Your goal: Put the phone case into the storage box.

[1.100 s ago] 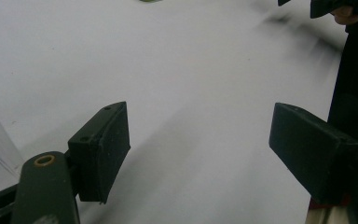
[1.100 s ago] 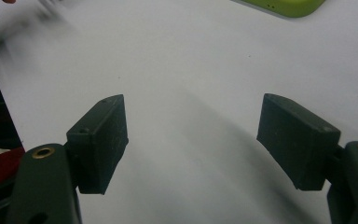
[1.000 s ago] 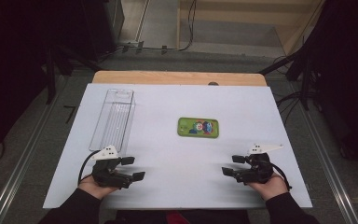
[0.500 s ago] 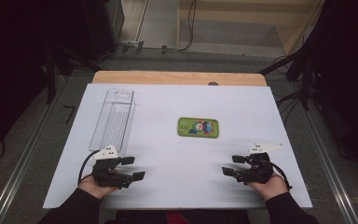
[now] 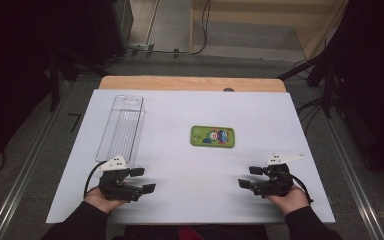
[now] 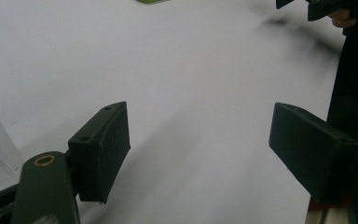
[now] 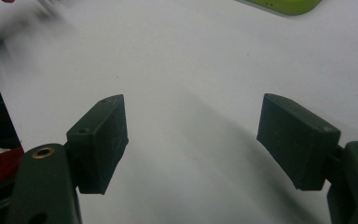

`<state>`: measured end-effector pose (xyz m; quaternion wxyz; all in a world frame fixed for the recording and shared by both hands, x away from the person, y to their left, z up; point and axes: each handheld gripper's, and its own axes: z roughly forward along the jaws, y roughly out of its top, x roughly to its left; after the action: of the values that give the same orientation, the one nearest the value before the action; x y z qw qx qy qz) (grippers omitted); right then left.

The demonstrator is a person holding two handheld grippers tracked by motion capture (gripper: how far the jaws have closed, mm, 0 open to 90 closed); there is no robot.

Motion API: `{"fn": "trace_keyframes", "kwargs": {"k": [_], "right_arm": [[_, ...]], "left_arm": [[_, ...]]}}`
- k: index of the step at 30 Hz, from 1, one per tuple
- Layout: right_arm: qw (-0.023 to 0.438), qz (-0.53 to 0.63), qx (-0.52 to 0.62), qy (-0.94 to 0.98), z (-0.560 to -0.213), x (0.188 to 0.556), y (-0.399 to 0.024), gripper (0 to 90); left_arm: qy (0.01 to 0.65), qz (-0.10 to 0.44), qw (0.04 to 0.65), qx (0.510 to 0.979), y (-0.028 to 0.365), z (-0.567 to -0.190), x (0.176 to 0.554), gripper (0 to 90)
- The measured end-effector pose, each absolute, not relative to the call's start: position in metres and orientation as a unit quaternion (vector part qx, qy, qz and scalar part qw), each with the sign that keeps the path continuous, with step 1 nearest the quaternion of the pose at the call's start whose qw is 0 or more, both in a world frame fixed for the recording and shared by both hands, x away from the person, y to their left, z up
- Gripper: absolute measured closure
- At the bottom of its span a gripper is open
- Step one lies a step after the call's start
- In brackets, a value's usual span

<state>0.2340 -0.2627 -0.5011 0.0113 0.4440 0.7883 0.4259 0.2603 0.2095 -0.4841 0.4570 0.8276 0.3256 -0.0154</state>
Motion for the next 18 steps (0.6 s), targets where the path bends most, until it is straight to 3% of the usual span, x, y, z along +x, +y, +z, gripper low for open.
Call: {"fn": "trace_keyframes", "kwargs": {"k": [18], "right_arm": [[0.04, 0.424, 0.46, 0.779, -0.495, 0.245, -0.268, 22.2]], "left_arm": [[0.324, -0.018, 0.458, 0.827, 0.209, -0.484, 0.261, 21.3]]}}
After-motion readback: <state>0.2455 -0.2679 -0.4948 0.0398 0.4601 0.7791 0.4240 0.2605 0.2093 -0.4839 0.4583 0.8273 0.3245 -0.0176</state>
